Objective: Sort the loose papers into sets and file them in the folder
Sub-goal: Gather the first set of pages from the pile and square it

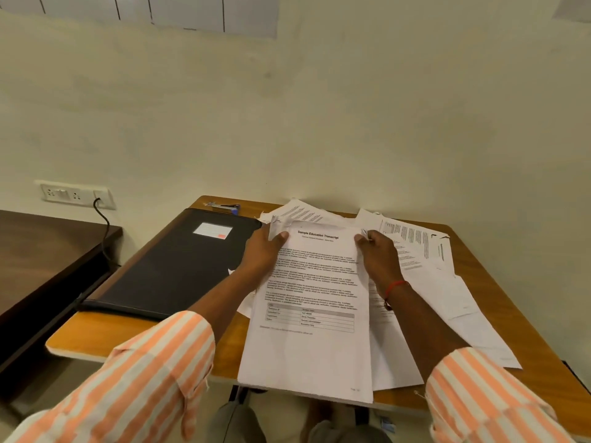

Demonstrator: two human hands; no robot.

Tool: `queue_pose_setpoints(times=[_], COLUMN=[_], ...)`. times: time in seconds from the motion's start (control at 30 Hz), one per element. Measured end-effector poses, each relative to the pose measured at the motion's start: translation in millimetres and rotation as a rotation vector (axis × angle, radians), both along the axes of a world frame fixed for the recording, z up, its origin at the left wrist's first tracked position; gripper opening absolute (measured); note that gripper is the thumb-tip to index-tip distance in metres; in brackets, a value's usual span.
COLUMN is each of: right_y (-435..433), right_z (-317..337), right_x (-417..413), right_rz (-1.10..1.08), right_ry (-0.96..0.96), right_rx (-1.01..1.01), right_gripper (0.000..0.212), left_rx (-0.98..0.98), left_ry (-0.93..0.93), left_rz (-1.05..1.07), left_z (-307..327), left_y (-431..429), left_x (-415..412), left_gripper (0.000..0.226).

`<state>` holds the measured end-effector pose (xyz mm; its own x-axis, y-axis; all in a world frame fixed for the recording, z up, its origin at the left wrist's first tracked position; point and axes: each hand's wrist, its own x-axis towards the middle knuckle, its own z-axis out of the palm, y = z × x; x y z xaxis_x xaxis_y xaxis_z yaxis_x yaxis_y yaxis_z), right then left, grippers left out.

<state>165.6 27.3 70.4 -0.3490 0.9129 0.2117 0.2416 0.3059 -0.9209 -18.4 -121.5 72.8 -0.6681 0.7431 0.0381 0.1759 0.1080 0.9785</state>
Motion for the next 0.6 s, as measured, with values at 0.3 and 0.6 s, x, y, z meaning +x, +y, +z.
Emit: queue_pose_setpoints(times=[0.3, 0.6], right_y=[54, 71], right_z=[5, -22], right_x=[-99, -254], right_rz=[0.228, 0.388], right_ry=[-0.253, -0.714], right_rx=[0.014, 0.464], right_gripper=[0.026, 0.020], left_rx=[-0.034, -0.140], left_ry=[-0.133, -0.175], left_rz=[0.034, 0.172], left_z=[-12, -36], left_y=[-16, -4], left_x=[-84, -147], left_gripper=[0.026, 0.042])
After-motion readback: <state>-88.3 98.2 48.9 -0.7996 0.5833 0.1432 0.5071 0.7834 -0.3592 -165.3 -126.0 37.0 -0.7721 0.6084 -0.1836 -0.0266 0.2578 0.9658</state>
